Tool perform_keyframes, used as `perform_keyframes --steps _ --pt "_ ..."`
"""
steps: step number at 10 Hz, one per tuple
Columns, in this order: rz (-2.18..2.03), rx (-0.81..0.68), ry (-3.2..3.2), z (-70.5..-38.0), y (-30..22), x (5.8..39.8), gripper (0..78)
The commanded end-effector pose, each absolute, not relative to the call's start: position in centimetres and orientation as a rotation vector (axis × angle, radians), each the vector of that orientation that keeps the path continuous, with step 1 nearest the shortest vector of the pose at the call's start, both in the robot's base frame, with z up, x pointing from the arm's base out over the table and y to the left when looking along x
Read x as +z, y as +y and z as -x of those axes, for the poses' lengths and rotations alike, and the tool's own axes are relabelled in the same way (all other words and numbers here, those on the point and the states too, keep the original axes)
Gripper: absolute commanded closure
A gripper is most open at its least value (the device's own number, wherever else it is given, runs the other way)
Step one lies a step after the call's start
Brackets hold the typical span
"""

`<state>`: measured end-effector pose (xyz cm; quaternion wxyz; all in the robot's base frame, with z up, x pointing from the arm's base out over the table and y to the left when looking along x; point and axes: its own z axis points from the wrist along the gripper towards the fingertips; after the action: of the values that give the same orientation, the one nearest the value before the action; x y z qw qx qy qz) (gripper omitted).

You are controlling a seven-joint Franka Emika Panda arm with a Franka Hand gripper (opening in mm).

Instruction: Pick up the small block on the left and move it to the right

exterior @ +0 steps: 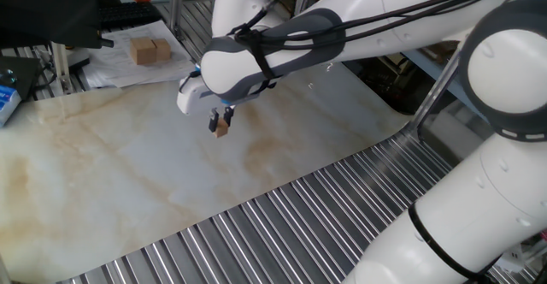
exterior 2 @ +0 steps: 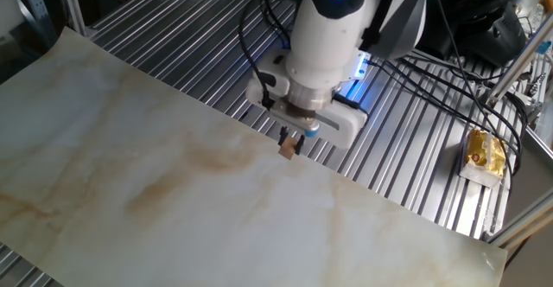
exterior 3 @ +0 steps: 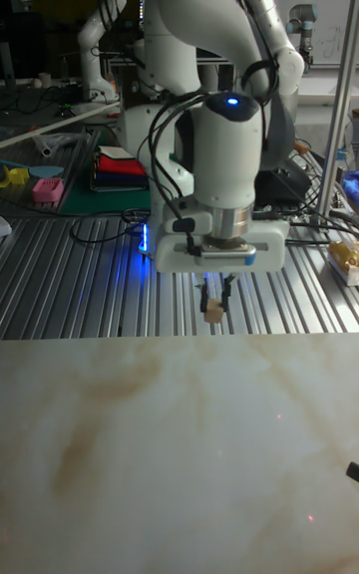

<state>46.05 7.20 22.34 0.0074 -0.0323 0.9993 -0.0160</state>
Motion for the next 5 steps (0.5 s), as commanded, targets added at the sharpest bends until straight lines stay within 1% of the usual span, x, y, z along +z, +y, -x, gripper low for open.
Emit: perform_keyframes --steps 1,2,5 --pt "0.043 -0.064 3.123 -47.1 9.2 22.5 76.3" --pt "0.01 -0.021 3.121 -47.2 9.8 22.0 76.3" --pt "-0.013 0.003 3.12 -48.1 10.7 21.8 76.3"
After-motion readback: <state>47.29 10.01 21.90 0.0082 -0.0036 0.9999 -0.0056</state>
